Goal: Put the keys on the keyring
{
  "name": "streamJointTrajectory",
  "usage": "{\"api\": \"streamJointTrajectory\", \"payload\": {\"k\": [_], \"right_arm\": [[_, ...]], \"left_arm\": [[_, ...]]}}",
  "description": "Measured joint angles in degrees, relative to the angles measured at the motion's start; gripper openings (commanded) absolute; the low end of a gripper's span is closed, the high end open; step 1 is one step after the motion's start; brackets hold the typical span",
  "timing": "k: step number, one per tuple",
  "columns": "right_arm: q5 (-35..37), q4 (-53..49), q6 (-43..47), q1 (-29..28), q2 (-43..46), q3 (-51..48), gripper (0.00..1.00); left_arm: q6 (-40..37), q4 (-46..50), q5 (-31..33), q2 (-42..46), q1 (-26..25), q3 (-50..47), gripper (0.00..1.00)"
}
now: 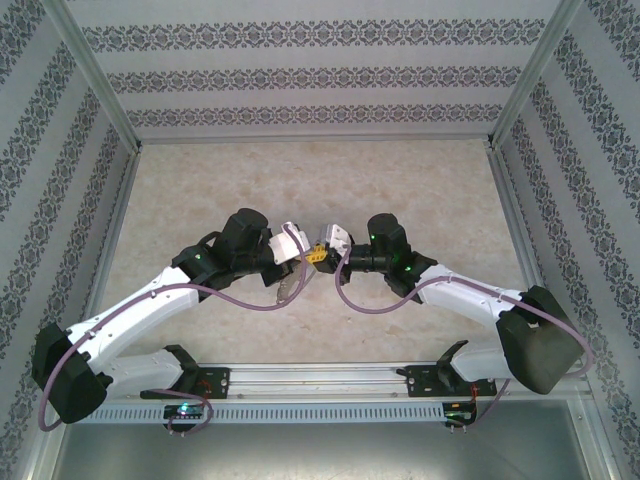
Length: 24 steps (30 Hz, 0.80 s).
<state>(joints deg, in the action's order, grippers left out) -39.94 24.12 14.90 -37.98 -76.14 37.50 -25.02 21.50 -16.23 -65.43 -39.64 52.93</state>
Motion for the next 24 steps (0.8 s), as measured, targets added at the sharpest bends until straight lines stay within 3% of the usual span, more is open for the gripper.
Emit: {"api": "streamJointTrajectory", "payload": {"k": [1, 3, 5, 15, 18, 24], "right_arm": [[0.0, 0.42, -0.24, 0.04, -0.13, -0.02, 0.0], [-0.26, 2.12, -1.31, 0.42, -0.22, -0.5, 0.0], [-1.14, 4.79, -2.78, 1.14, -0.22, -1.44, 0.0], [-3.45, 19.15, -7.02, 3.5, -0.22, -6.12, 0.0], [-4.28, 23.3, -7.85, 3.5, -0.52, -6.82, 0.0], [-5.68, 33.14, -10.69, 3.5, -2.78, -8.35, 0.0]], "left_arm": [[0.0, 0.0, 0.0, 0.0, 0.02, 0.0, 0.04], [-0.09, -0.07, -0.07, 0.11, 0.02, 0.0, 0.22], [-0.31, -0.04, -0.98, 0.5, 0.02, 0.02, 0.3], [-1.81, 0.57, -1.05, 6.12, 0.59, -0.11, 0.42], [-0.92, -1.09, -0.83, 7.54, 0.76, -1.46, 0.41], [1.6, -3.89, -3.85, 6.45, 0.76, -2.82, 0.15]]}}
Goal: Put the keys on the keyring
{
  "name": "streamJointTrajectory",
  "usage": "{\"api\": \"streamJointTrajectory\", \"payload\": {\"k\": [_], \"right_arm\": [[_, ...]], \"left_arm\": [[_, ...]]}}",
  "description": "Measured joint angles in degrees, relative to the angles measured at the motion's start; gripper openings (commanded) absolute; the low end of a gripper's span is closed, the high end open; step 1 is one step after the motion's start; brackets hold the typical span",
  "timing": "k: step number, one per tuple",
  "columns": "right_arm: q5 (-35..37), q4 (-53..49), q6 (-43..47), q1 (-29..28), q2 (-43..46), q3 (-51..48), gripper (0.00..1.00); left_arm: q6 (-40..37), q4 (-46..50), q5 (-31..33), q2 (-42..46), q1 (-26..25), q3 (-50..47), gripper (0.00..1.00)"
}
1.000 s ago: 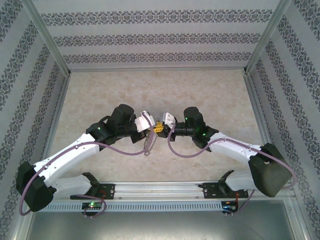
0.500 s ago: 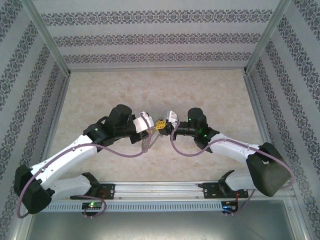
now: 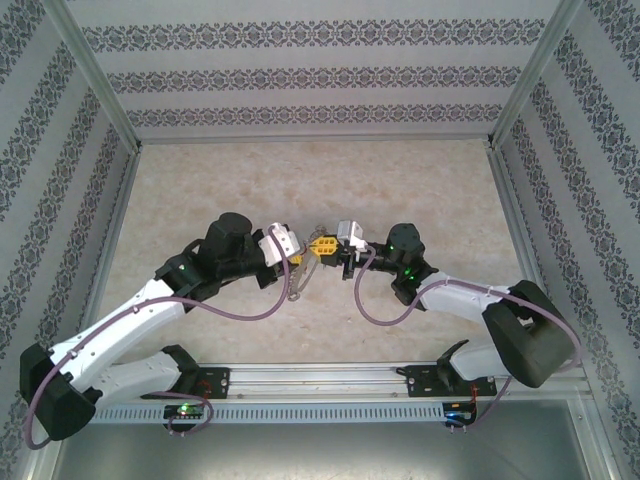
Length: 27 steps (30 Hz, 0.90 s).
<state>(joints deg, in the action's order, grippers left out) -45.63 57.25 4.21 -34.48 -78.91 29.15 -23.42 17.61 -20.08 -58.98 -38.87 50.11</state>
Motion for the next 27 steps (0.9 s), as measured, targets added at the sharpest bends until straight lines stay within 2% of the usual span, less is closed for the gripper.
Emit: {"api": "streamJointTrajectory", "payload": {"k": [7, 17, 23, 27], "right_arm": [[-1.29, 5.4, -1.55, -0.87, -3.28, -0.07, 0.0], [-1.84, 5.99, -1.03, -1.79, -4.35, 0.44, 0.0], [-1.81, 6.03, -0.83, -2.1, -4.66, 0.85, 0.0], [-1.95, 6.08, -0.63, -2.54, -4.66, 0.85, 0.0]], "left_arm": [[0.13, -0.37, -2.16, -1.33, 0.0, 0.04, 0.13], [0.09, -0.26, -1.88, -1.29, 0.0, 0.04, 0.08], [-0.31, 0.13, -0.79, -0.2, 0.26, 0.04, 0.18], [-0.26, 0.55, -0.15, 4.13, 1.01, -0.37, 0.22]]}}
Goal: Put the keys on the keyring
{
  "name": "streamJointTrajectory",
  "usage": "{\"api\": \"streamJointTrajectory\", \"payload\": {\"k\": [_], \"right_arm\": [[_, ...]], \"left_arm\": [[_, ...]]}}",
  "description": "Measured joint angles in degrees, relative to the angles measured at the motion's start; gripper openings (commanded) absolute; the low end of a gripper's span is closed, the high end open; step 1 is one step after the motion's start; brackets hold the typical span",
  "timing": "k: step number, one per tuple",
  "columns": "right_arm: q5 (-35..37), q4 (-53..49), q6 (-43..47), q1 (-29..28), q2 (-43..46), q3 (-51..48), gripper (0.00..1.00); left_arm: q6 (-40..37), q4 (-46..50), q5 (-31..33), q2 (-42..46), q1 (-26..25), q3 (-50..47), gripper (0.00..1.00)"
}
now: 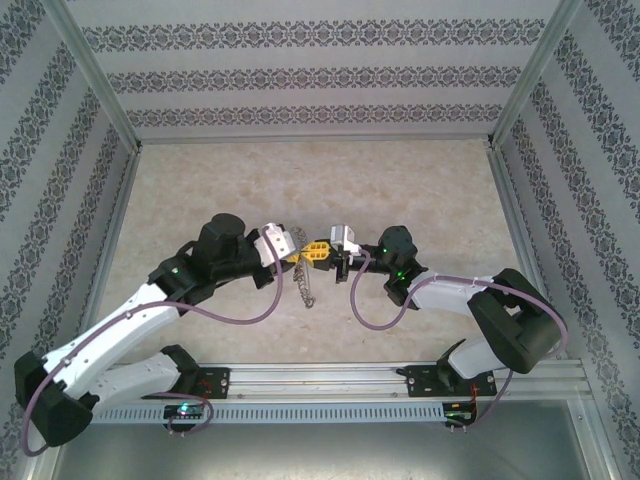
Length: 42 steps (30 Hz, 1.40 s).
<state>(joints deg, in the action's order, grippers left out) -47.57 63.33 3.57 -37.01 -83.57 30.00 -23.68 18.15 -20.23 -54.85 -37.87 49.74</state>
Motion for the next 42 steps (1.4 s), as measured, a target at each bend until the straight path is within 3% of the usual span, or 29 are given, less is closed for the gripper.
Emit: {"api": "streamJointTrajectory", "payload": {"k": [7, 16, 23, 28, 31, 38, 42], "right_arm": [[-0.31, 0.02, 0.85, 0.0, 0.02, 0.0, 0.0], [-1.62, 0.02, 0.87, 0.0, 0.07, 0.0, 0.0], [-2.49, -0.04, 0.87, 0.0, 0.22, 0.02, 0.0], [-2.91, -0.09, 1.11, 0.0, 0.22, 0.28, 0.0], [-3.28, -0.11, 1.16, -0.02, 0.22, 0.55, 0.0], [-4.44, -0.9, 1.64, -0.76, 0.22, 1.31, 0.0], [-4.61, -1.18, 2.36, -0.76, 0.22, 1.4, 0.0]], "left_arm": [[1.31, -0.07, 2.1, 3.89, 1.22, -0.11, 0.24], [1.51, 1.88, -1.55, -3.48, 1.25, 0.04, 0.24], [1.22, 2.01, -3.69, -3.65, 1.25, 0.11, 0.1], [0.59, 2.05, -3.8, -3.28, 1.25, 0.11, 0.08], [0.28, 2.08, -4.02, -2.95, 1.25, 0.11, 0.11], [-0.04, 2.03, -3.74, -1.92, 1.31, -0.09, 0.28], [-0.13, 1.97, -3.87, -0.59, 1.31, -0.5, 0.11]]}}
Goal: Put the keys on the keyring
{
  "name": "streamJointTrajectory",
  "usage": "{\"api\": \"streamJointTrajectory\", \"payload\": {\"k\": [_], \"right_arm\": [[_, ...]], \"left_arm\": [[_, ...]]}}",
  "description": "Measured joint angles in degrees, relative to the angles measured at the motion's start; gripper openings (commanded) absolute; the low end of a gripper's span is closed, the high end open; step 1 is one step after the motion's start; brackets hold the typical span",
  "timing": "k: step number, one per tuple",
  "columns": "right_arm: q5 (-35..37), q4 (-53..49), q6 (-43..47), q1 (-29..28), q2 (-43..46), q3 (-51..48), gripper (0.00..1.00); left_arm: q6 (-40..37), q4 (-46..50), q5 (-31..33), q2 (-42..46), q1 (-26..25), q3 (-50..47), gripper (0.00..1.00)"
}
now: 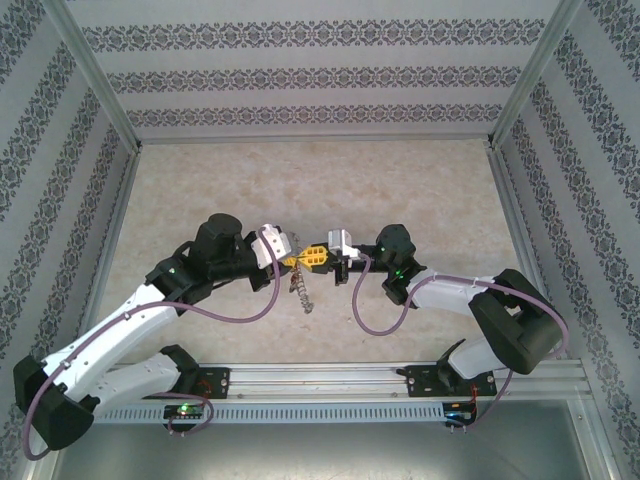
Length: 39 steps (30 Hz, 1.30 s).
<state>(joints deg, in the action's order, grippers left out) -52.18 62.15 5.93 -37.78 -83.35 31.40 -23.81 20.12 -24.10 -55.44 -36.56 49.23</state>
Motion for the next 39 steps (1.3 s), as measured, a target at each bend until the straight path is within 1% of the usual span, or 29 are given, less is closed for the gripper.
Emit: {"api": "streamJointTrajectory", "payload": {"k": [2, 4, 6, 7, 8, 9, 10, 18, 20, 22, 23, 29, 31, 34, 36, 38, 39], "right_arm": [[0.02, -0.22, 0.07, 0.02, 0.0, 0.09, 0.0], [-0.02, -0.46, 0.07, 0.02, 0.0, 0.11, 0.0], [-0.07, -0.63, 0.07, 0.02, 0.0, 0.15, 0.0], [-0.2, -0.7, 0.07, 0.02, 0.0, 0.15, 0.0], [-0.24, -0.81, 0.07, 0.02, 0.0, 0.15, 0.0], [-0.26, -0.83, 0.07, 0.02, 0.0, 0.15, 0.0], [-0.35, -0.83, 0.07, 0.02, 0.0, 0.15, 0.0], [-1.53, -1.51, 0.37, 0.02, 0.0, 0.48, 0.0], [-1.53, -2.05, 0.46, 0.02, 0.0, 0.55, 0.0], [-1.51, -2.78, 0.48, 0.07, -0.04, 0.7, 0.0], [-1.51, -3.06, 0.46, 0.07, -0.07, 0.74, 0.0], [-1.57, -3.96, 0.68, 0.04, -0.46, 1.25, 0.0], [-1.55, -4.79, 1.57, 0.04, -0.48, 1.55, 0.06], [-1.33, -9.68, 5.42, 0.0, -0.02, 2.64, 0.08], [-0.46, -15.58, 9.73, -0.28, 1.31, 3.8, 0.12], [1.14, -21.97, 13.9, -0.39, 3.13, 4.98, 0.14], [2.01, -25.38, 16.04, -0.37, 4.07, 5.73, 0.17]], "left_arm": [[-0.2, 0.07, -0.61, 0.02, 0.0, 0.0, 0.05], [-0.33, 0.11, -1.18, -0.02, 0.26, 0.0, 0.01], [-0.39, 0.11, -1.36, -0.13, 0.31, 0.0, 0.0], [-0.42, 0.11, -1.36, -0.22, 0.31, 0.0, 0.01], [-0.42, 0.13, -1.38, -0.24, 0.31, 0.0, 0.04], [-0.44, 0.13, -1.38, -0.24, 0.31, 0.0, 0.11], [-0.61, 0.13, -1.4, -0.28, 0.31, 0.0, 0.15], [-0.83, 0.09, -3.15, -1.2, 0.31, 0.0, 0.16], [-0.83, 0.11, -3.17, -1.51, 0.31, 0.0, 0.12], [-1.09, 0.26, -3.17, -1.64, 0.33, 0.0, 0.03], [-1.31, 0.46, -3.13, -1.62, 0.33, 0.0, 0.0], [-1.7, 1.01, -2.91, -1.51, 0.59, 0.0, 0.0], [-1.75, 1.18, -2.54, -1.4, 0.59, 0.02, 0.0], [-2.05, 2.29, -1.46, -1.49, 0.57, 0.2, 0.0], [-2.36, 3.96, -0.79, -2.1, 0.57, 1.07, 0.0], [-2.75, 6.03, -0.17, -3.21, 0.55, 2.69, 0.0], [-2.82, 7.17, 0.28, -3.91, 0.55, 3.72, 0.0]]}}
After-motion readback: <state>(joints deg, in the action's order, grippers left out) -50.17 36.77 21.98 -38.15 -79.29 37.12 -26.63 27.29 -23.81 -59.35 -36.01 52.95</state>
